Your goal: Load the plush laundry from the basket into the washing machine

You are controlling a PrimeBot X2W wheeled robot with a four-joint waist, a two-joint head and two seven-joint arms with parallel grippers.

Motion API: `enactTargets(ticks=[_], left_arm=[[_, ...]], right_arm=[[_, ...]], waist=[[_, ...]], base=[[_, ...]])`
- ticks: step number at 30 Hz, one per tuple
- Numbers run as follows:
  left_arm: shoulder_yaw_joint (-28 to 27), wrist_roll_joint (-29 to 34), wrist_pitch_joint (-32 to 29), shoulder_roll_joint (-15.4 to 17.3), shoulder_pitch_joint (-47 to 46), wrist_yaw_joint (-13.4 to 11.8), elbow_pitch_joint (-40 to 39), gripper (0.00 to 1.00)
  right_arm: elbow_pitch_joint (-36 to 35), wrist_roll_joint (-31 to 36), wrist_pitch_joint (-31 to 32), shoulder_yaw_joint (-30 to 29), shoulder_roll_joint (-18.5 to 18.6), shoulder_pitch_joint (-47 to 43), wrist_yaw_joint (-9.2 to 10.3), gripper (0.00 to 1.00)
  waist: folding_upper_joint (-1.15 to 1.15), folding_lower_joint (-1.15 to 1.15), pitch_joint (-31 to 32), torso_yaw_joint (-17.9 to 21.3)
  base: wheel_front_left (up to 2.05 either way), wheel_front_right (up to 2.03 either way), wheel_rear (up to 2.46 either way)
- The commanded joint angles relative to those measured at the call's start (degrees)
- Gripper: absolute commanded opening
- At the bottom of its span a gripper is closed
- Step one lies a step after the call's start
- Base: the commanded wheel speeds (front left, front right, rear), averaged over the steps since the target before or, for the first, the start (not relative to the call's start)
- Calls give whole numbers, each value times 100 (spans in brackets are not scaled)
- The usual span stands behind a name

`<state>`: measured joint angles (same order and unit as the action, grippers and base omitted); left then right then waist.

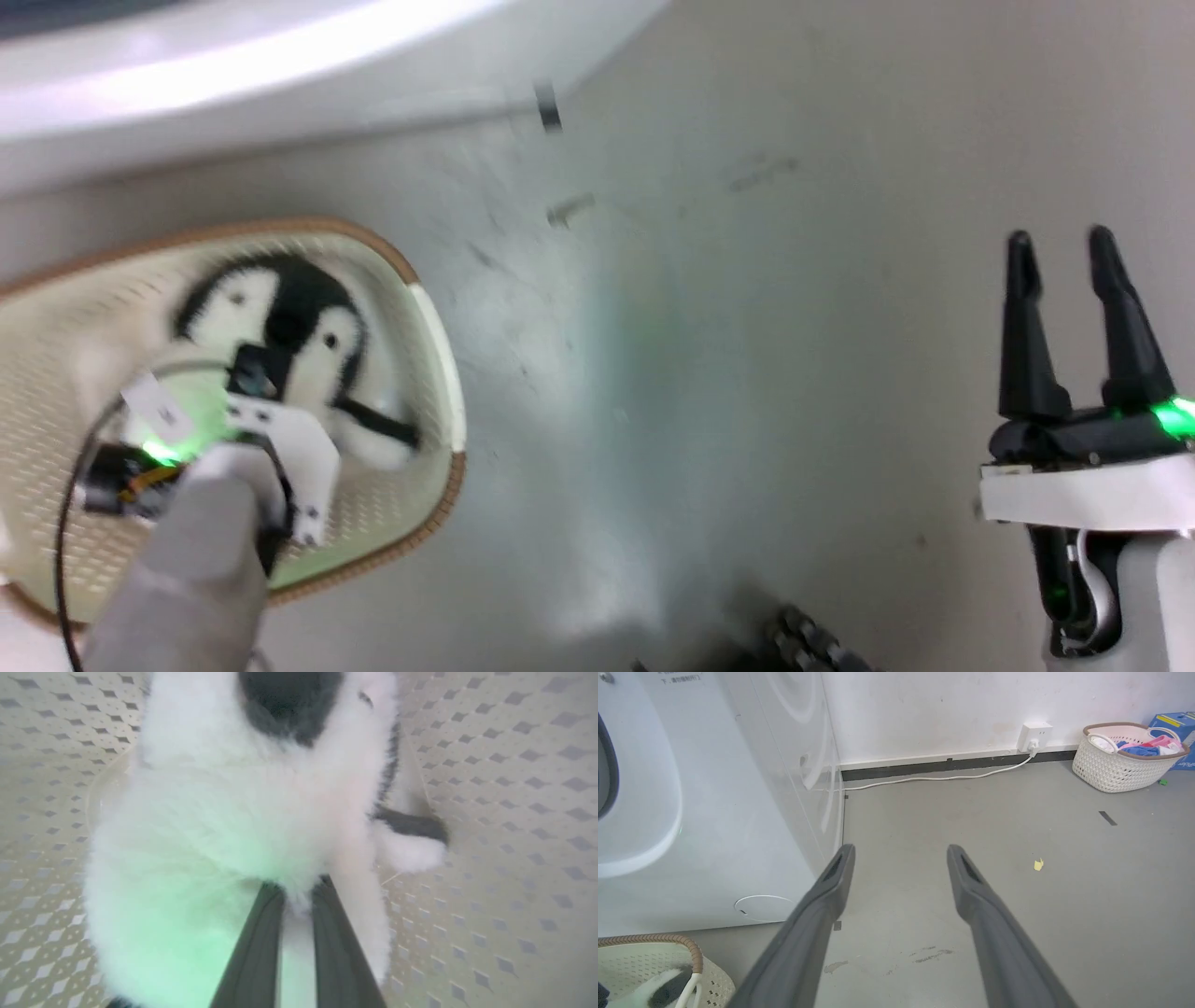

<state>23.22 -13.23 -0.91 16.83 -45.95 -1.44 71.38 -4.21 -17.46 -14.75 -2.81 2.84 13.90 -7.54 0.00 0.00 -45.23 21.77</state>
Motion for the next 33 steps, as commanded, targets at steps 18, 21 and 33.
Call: enactTargets(ticks=[18,21,33], left_arm=[[-334,-465,1586,-650,1778,232,-1556,0],[-480,-366,1588,-555,2195,123,-2626,0],[-1062,13,1590,-236,2764,-98,-5961,0]], right_arm=[[98,675,-25,-224,4,-1092,5,100],[89,703,-25,-229,4,-1199,5,100],[-41,643,-25,-94,4,-1095,5,100]], waist=[[0,0,3198,-1284],[0,0,3328,-1358],[0,0,2886,-1261]], base=[[0,0,0],[0,0,0],[0,0,0]])
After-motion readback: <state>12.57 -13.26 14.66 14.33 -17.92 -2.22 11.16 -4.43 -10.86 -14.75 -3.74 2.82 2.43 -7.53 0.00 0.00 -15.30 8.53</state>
